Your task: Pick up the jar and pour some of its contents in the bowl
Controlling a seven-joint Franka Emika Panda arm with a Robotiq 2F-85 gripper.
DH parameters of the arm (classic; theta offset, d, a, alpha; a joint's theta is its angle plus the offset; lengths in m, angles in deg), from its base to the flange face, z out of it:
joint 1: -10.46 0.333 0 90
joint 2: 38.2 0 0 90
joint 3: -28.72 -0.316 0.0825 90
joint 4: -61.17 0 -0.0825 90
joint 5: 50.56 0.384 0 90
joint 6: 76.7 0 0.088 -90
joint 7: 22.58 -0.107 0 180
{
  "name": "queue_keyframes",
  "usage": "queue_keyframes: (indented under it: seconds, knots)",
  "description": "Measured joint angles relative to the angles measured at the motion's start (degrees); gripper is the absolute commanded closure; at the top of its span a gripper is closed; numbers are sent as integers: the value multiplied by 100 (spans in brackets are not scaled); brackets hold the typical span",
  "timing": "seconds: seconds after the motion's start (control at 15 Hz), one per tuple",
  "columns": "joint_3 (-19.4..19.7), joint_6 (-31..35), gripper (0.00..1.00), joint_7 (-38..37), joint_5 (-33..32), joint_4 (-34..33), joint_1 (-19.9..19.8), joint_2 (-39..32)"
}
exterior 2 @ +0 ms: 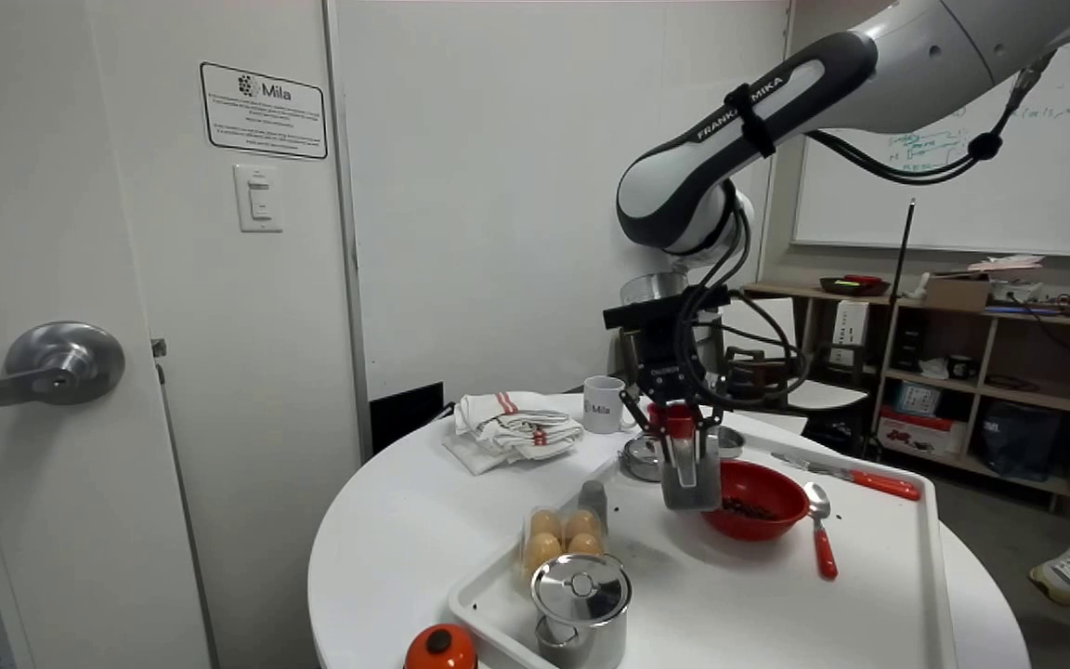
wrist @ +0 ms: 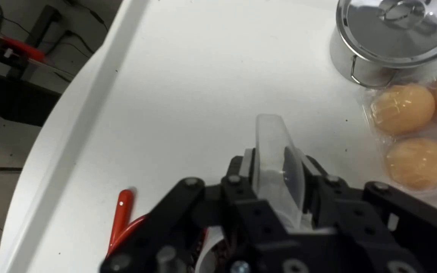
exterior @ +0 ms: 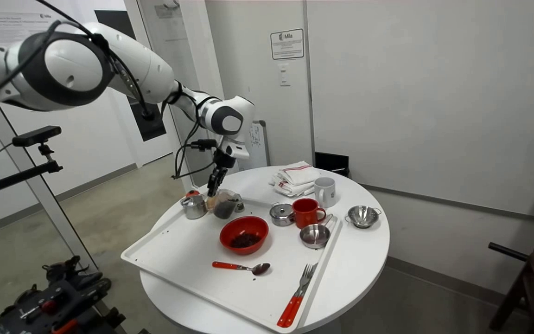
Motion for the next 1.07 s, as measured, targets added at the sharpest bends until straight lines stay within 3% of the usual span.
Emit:
queue_keyframes:
  seconds: [0.53,1.07]
  knots:
    - [-3,2710,89,-1040,-859,2052,825,753]
    - [-14,4364,89,-1270,-1548,4159,1259,1454]
